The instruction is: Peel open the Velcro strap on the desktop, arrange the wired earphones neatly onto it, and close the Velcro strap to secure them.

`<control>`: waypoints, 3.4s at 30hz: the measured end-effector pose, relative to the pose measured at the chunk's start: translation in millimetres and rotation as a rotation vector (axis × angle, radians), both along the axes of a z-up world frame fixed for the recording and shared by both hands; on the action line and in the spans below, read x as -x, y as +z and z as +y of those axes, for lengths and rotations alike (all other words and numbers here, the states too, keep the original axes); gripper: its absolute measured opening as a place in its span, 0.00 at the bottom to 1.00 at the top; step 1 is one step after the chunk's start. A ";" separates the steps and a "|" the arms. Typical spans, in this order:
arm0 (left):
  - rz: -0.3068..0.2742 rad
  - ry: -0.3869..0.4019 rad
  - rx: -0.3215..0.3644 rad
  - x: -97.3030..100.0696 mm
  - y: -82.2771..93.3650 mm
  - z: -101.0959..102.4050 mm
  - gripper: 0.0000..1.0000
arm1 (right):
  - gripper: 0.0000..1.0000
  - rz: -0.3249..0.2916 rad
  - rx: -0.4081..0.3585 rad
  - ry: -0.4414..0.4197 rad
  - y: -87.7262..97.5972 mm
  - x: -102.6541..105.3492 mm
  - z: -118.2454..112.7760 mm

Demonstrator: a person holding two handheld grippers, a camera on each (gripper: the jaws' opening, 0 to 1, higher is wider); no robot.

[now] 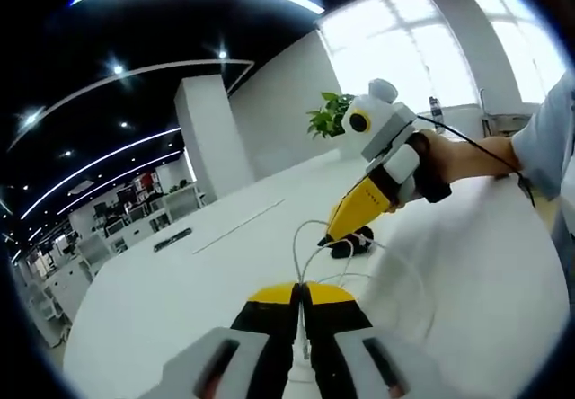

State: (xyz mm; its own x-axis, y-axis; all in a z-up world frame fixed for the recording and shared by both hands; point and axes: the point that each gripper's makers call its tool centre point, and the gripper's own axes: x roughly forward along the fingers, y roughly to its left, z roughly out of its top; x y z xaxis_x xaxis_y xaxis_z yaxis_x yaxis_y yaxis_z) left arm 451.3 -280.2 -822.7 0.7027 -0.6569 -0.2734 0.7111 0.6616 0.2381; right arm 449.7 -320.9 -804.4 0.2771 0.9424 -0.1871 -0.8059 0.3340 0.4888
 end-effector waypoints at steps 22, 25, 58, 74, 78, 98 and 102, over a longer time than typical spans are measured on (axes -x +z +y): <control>0.091 -0.022 0.079 27.7 30.7 15.0 0.06 | 0.05 -0.136 0.005 -0.015 6.0 1.7 2.9; 0.179 -0.031 0.114 36.5 26.4 14.6 0.06 | 0.05 -0.138 0.013 0.009 4.5 5.1 5.3; 0.458 -0.075 0.335 53.3 9.9 14.9 0.06 | 0.12 -0.202 0.011 0.070 11.9 17.1 7.6; 0.516 -0.084 0.357 56.3 5.4 15.1 0.06 | 0.13 -0.345 0.154 0.129 -1.3 20.8 19.0; 0.519 -0.082 0.350 56.1 3.4 16.0 0.06 | 0.12 -0.369 0.188 0.134 -6.3 19.4 20.0; 0.446 -0.046 0.309 47.4 -3.4 24.0 0.06 | 0.04 -0.287 0.189 0.163 -15.1 26.1 28.1; 0.385 -0.042 0.277 45.6 -1.0 24.5 0.08 | 0.04 -0.214 0.175 0.170 -19.8 26.0 25.5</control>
